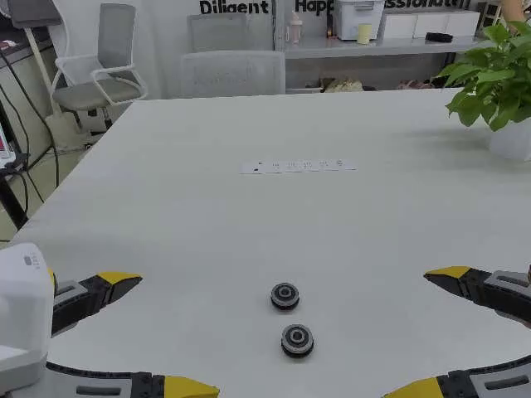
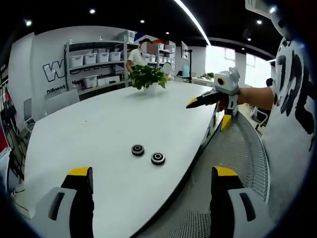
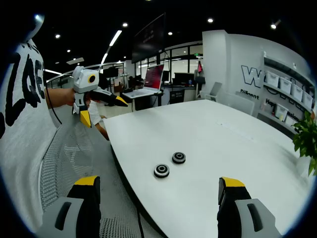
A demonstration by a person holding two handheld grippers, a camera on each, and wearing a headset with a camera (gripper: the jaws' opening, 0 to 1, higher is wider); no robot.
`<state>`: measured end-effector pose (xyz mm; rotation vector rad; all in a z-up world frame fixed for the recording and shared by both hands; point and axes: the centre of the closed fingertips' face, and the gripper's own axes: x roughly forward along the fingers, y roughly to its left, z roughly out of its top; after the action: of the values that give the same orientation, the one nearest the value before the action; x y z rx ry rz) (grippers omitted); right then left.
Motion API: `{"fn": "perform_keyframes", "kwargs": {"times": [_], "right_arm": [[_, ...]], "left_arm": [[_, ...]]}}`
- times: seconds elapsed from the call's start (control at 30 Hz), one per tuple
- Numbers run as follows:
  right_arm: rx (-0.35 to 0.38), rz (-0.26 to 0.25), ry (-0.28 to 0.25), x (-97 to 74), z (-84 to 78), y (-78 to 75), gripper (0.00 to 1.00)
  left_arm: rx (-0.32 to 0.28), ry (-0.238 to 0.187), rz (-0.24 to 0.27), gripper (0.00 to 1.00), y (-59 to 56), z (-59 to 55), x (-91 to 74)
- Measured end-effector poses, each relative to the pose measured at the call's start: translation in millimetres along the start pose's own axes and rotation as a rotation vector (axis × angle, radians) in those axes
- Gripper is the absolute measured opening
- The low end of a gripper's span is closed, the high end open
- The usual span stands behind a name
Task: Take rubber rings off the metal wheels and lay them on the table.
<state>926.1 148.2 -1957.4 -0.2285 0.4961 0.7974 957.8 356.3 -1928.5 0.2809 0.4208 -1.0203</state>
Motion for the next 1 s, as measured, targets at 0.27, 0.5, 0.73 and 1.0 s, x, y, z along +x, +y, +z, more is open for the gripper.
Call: {"fn": "perform_keyframes", "kwargs": {"times": [0.27, 0.5, 0.73, 1.0], "right_arm": [[-0.007, -0.004, 0.006, 4.4, 0.2, -2.4, 0.99], [-0.016, 0.002, 0.013, 9.9, 1.1, -2.4, 0.99], [-0.023, -0.003, 0.014, 11.1, 1.4, -8.4, 0.99], [-0.023, -0.002, 0.021, 13.1, -1.9, -11.7, 0.99]], "left_arm": [[-0.001, 0.006, -0.004, 0.99, 2.2, -1.3, -0.8], [0.005, 0.002, 0.000, 0.99, 7.8, 2.2, 0.1], [0.010, 0.009, -0.002, 0.99, 11.3, 2.3, 3.4], [0.011, 0.006, 0.001, 0.99, 14.5, 4.1, 5.8]]}}
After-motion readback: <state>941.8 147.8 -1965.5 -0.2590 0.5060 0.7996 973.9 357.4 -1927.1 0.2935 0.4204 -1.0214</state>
